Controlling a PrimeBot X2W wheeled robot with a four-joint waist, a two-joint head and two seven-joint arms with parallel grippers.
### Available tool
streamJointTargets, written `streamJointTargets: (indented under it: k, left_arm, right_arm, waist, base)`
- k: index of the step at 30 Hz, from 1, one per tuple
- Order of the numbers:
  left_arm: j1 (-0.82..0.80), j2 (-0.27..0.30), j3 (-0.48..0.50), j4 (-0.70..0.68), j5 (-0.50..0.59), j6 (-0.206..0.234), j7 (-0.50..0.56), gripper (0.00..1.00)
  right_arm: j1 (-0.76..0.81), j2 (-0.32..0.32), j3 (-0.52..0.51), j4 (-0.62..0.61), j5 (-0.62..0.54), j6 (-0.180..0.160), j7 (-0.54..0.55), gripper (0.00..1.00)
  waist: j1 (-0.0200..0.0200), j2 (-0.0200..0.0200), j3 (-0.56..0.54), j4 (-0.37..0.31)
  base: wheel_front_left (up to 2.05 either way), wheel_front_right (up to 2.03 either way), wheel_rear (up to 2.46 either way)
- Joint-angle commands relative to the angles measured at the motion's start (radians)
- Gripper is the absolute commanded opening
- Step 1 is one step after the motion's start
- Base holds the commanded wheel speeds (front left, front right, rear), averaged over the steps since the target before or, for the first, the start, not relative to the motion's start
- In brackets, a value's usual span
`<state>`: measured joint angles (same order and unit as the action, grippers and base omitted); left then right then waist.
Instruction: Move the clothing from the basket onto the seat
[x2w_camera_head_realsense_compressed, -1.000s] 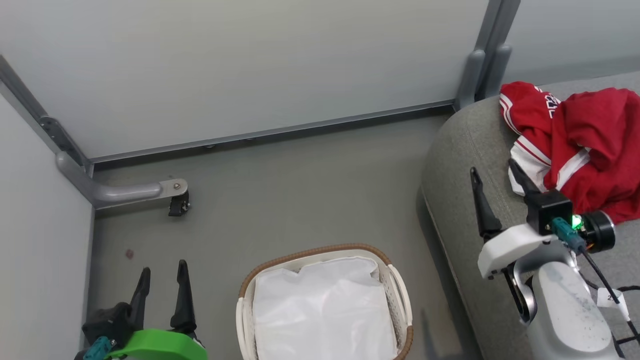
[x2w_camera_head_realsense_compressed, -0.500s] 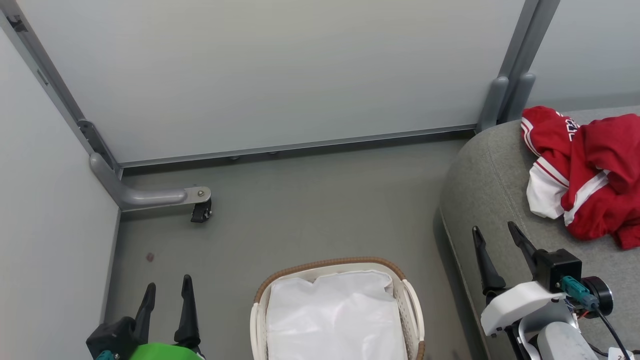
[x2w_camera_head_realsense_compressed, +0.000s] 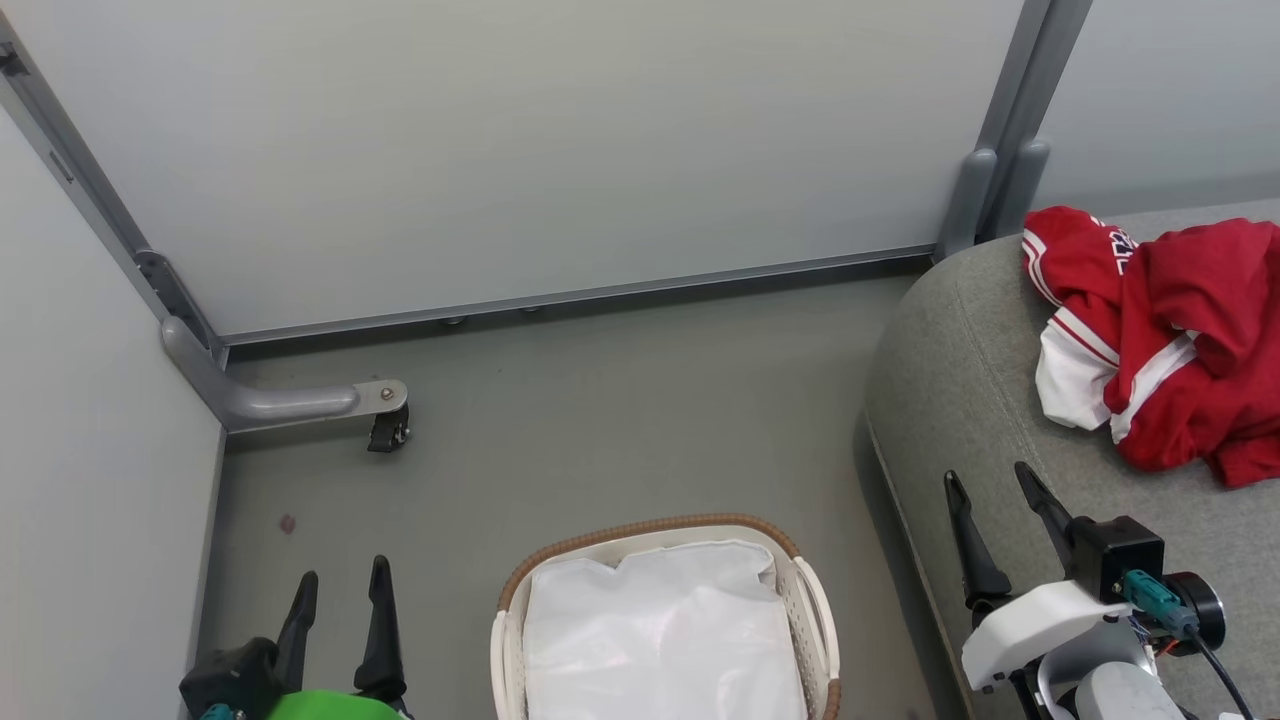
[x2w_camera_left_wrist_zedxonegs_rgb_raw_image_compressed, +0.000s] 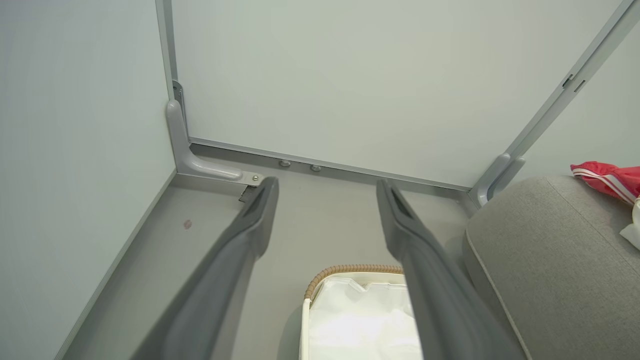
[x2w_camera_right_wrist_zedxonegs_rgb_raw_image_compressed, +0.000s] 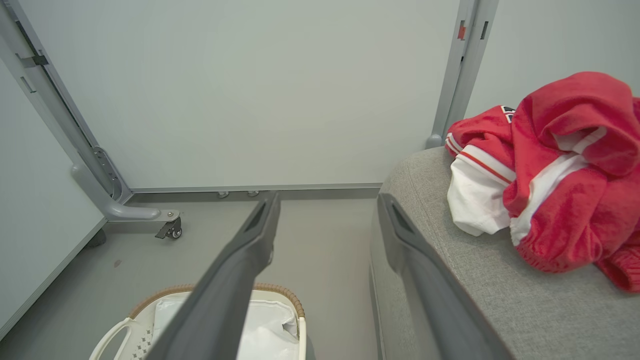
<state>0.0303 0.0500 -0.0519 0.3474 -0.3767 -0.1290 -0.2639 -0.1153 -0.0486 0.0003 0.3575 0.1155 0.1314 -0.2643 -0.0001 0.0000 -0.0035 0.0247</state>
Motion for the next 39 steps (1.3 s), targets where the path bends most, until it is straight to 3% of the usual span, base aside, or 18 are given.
streamJointTargets:
  k: [1, 9, 10, 14, 39]
  left_arm:
    - [0.003, 0.001, 0.0, 0.001, -0.005, 0.001, -0.001, 1.0]
    - [-0.001, 0.001, -0.002, 0.004, -0.01, 0.002, -0.001, 1.0]
    - [0.0, 0.0, -0.003, 0.007, -0.003, 0.0, 0.0, 0.0]
    - [0.0, -0.004, -0.006, 0.034, -0.014, 0.0, 0.004, 0.0]
    - [-0.047, -0.002, 0.049, -0.01, -0.396, 0.0, 0.121, 0.0]
  right_arm:
    - [0.012, -0.004, -0.001, 0.0, 0.007, -0.001, 0.0, 1.0]
    - [0.012, -0.004, 0.006, 0.004, 0.011, -0.001, 0.0, 1.0]
    - [0.003, 0.001, 0.006, 0.006, 0.008, 0.0, 0.0, 0.0]
    - [0.012, 0.007, 0.003, 0.036, 0.02, 0.0, 0.006, 0.0]
    - [0.01, 0.004, -0.033, -0.015, 0.483, 0.0, 0.122, 0.0]
  waist:
    - [0.0001, 0.0, 0.0, 0.0]
    - [0.0001, 0.0, -0.001, 0.001]
    - [0.0001, 0.0, -0.001, 0.001]
    - [0.0001, 0.0, -0.001, 0.001]
    - [0.0001, 0.0, 0.0, -0.004]
  base:
    - [0.0, 0.0, 0.0]
    - [0.0, 0.0, 0.0]
    - [0.0, 0.0, 0.0]
    - [0.0, 0.0, 0.0]
    - [0.0, 0.0, 0.0]
